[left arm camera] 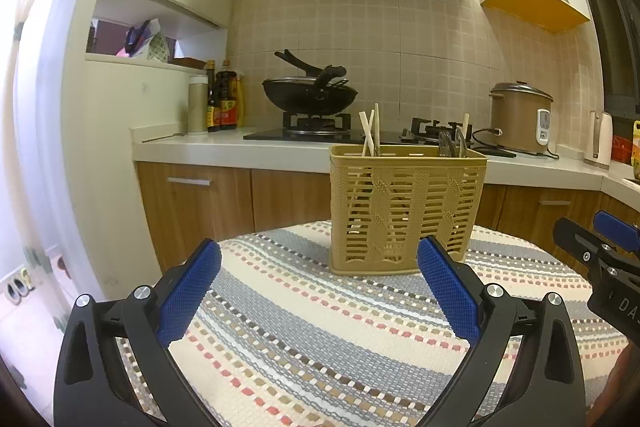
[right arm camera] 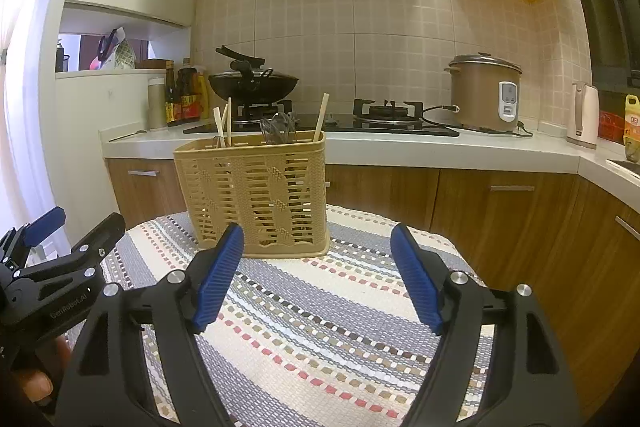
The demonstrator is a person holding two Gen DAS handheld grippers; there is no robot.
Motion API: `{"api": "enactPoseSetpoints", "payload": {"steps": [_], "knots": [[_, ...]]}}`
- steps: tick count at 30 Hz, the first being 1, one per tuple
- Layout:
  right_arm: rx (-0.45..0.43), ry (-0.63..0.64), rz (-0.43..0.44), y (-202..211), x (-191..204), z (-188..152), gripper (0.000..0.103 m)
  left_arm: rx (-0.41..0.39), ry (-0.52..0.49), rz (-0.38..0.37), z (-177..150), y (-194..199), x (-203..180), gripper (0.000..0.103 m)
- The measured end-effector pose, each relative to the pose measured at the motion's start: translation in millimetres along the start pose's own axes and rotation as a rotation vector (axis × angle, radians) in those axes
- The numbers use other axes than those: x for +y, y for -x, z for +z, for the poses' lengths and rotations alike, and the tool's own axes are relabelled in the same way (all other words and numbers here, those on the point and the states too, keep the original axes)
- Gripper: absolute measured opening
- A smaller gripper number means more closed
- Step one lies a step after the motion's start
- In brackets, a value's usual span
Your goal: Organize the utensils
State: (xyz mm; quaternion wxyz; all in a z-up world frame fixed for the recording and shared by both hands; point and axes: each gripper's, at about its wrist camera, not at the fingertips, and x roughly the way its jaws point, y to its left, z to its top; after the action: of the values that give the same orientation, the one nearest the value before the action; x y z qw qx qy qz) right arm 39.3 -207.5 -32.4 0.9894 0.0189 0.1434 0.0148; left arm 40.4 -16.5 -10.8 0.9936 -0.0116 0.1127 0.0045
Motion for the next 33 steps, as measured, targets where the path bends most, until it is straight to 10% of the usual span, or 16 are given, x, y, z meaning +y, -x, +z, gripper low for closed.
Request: {"api": "enactPoseSetpoints", "payload": {"steps": [33], "knots": [[0.006,-0.001,-0.006,1.2,-0.8,-0.3,0.074,0.026,-0.004,-0.011,-0.8,-5.6,-1.1,0.095]]}}
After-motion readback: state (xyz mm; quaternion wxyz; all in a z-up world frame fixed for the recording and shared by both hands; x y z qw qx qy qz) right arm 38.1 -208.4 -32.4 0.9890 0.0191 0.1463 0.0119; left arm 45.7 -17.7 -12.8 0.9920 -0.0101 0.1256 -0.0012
